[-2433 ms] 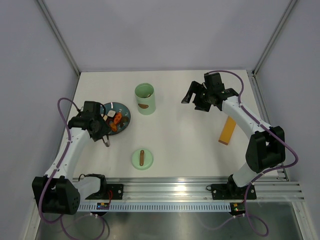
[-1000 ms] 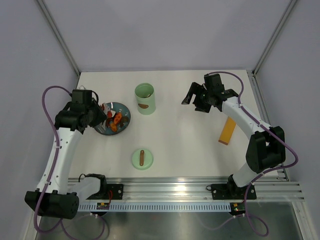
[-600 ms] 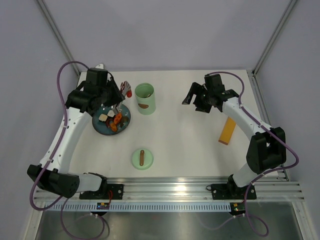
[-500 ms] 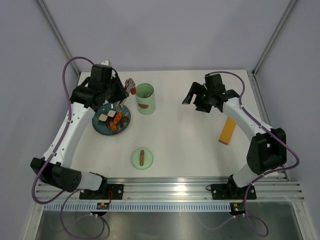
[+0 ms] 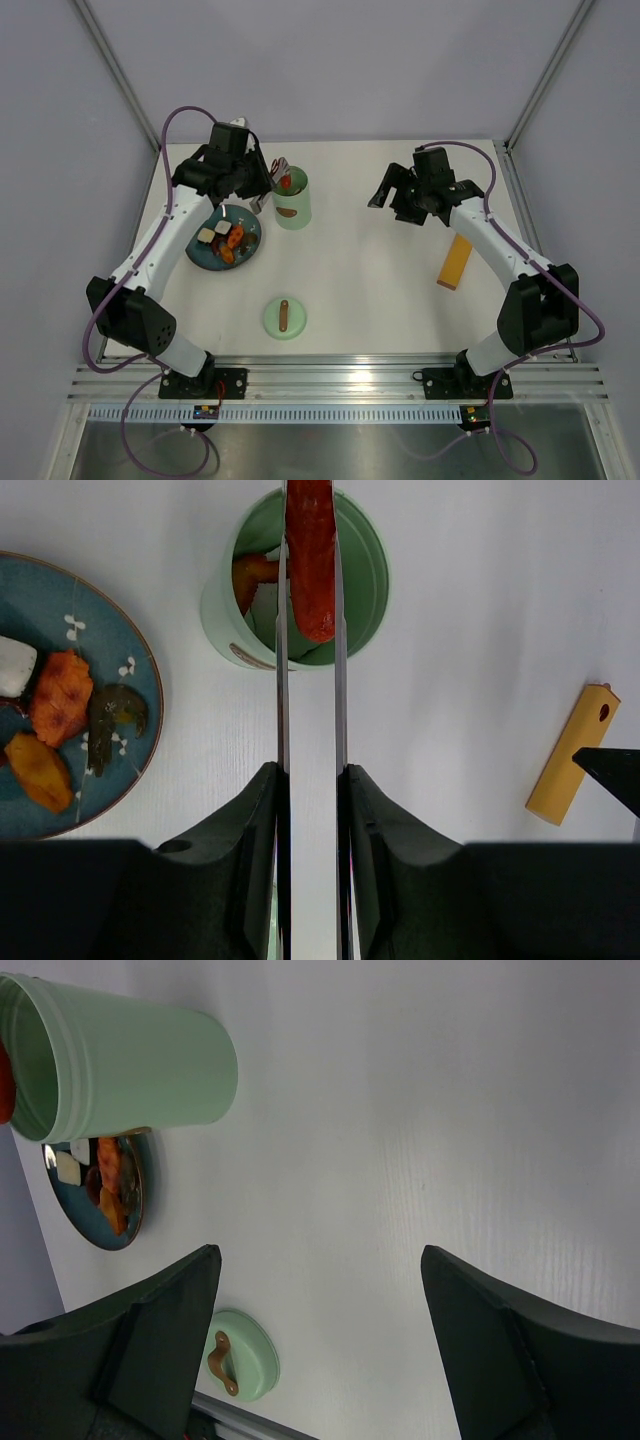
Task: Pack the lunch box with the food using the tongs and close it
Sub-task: Place the fake food in the packing box.
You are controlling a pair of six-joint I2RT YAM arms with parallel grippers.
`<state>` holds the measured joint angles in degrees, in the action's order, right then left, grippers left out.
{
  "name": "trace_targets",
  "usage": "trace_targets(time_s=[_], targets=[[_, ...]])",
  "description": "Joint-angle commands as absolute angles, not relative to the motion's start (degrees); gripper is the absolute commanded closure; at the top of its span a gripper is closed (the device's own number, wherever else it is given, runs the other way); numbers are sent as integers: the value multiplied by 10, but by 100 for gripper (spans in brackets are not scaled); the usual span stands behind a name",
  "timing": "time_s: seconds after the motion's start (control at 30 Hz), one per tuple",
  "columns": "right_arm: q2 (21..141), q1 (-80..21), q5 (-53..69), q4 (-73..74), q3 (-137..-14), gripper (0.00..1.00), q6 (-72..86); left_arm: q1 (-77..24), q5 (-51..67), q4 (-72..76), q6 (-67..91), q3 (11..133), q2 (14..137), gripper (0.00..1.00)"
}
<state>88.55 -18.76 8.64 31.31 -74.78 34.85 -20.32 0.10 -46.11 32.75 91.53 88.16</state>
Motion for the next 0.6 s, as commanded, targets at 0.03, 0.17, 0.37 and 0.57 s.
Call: trace_targets(time_s=[0.03, 0.17, 0.37, 0.57], targets=[[864, -192, 75, 313, -742, 11, 355, -205, 11, -406, 313, 920, 876, 76], [866, -193, 77, 314, -743, 11, 355, -205, 18, -405, 311, 920, 879, 62], [867, -193, 77, 316, -743, 11, 355, -209, 25, -407, 310, 927, 883, 59], [867, -192, 76, 316, -741, 11, 356, -212, 28, -408, 311, 927, 875, 63]])
